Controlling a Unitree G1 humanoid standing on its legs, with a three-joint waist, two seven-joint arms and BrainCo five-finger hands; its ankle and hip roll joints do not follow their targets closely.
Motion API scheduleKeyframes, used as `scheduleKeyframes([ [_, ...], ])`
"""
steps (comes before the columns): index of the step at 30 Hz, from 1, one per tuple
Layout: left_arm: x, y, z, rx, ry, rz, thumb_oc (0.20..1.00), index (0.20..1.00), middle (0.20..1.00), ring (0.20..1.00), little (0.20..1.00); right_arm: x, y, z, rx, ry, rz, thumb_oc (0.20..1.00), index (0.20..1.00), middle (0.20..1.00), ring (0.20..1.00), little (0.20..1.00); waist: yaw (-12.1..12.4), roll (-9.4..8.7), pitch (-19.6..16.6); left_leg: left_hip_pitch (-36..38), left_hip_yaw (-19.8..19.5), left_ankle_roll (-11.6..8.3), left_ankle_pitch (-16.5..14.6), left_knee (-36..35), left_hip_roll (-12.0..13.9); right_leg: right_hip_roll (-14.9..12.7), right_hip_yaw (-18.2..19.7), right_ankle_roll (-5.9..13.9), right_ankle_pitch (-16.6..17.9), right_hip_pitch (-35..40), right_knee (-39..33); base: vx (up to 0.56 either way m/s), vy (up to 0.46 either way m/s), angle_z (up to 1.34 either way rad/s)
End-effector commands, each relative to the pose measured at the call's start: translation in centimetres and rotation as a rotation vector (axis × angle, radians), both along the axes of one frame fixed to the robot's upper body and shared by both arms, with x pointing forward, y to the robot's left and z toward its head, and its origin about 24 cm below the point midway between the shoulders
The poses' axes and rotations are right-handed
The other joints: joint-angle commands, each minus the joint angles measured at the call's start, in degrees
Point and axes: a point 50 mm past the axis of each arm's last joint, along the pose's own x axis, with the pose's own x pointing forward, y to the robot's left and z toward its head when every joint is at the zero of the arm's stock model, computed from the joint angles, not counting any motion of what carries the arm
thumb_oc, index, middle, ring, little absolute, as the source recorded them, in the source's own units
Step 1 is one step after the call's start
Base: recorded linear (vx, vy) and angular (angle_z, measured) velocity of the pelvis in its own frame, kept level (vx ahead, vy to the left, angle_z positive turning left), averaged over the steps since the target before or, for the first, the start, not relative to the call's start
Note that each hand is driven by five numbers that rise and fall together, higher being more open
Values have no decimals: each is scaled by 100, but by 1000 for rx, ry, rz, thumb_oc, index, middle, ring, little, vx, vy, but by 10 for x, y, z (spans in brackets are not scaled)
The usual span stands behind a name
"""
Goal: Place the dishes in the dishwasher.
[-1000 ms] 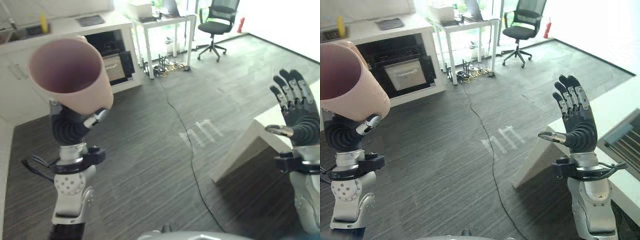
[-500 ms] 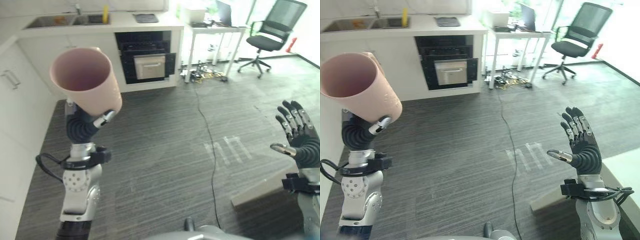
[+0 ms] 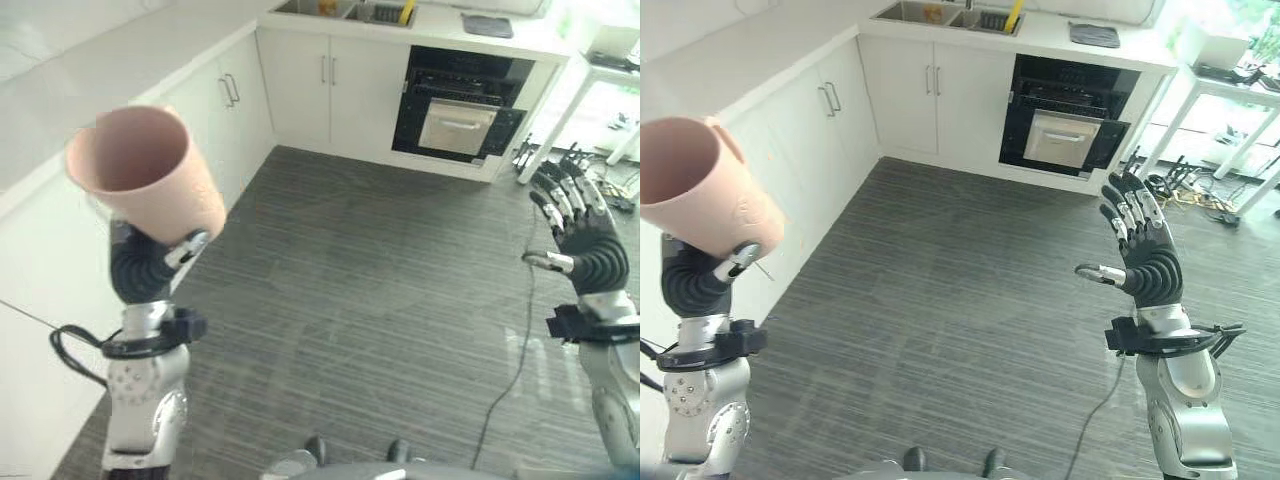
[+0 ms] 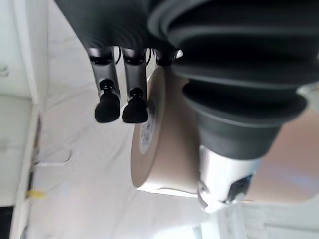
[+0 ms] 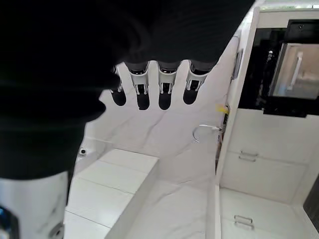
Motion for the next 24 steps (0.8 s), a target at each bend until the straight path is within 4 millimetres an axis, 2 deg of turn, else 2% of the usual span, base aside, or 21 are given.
scheduleKeyframes([
  [1,0,-1,16,103,-77,-15,200,200,200,200,200,-5,-1,11,-14,-91,29,1000,1000,1000,1000,1000,-196,31,-502,58,-363,-394,-89,-14,338,361,-226,166,-209,181,71,29,25,19],
  [9,5,-4,17,129,-60,-42,200,200,200,200,200,-2,-3,13,-8,-84,-4,1000,1000,1000,1000,1000,-318,-10,-513,152,-351,-325,-142,-14,345,451,-97,118,-176,159,16,16,-73,2],
  [16,11,-12,20,140,-85,-80,200,200,200,200,200,-5,-11,12,18,-93,-57,1000,1000,1000,1000,1000,-710,17,-461,385,-172,-307,-197,-14,476,708,413,-9,-285,51,256,48,-211,-24],
  [18,13,-14,21,138,-90,-88,200,200,200,200,200,-4,-13,13,18,-94,-62,1000,1000,1000,1000,1000,-797,48,-430,474,-125,-356,-88,13,513,801,553,-92,-362,-3,375,116,-311,-52],
  [19,15,-19,21,109,-87,-117,200,200,200,200,200,-6,-17,14,8,-95,-76,1000,1000,1000,1000,1000,-883,-53,-274,137,-81,-591,99,1357,815,841,705,-315,-501,21,538,102,-419,-58],
  [20,15,-20,20,108,-87,-115,200,200,200,200,200,-5,-18,15,4,-96,-74,1000,1000,1000,1000,1000,-891,-103,-236,-96,-112,-684,297,1914,931,847,743,-407,-493,20,538,183,-523,-89],
  [21,14,-24,19,105,-83,-111,200,200,200,200,200,-6,-18,16,2,-97,-56,1000,1000,1000,1000,1000,-894,-183,-143,-595,-260,-741,397,2986,1074,871,864,-542,-532,89,553,152,-305,-90],
  [23,13,-25,17,105,-70,-109,200,200,200,200,200,-8,-18,15,-3,-90,-56,1000,1000,1000,1000,1000,-839,-213,-66,-994,-537,-654,296,3351,964,903,1104,-544,-546,154,573,186,-154,-88],
  [24,12,-25,16,106,-64,-103,200,200,200,200,200,-6,-14,15,-1,-87,-49,1000,1000,1000,1000,1000,-737,-192,-27,-1086,-771,-519,130,3025,710,919,1207,-477,-576,202,578,232,7,-81],
])
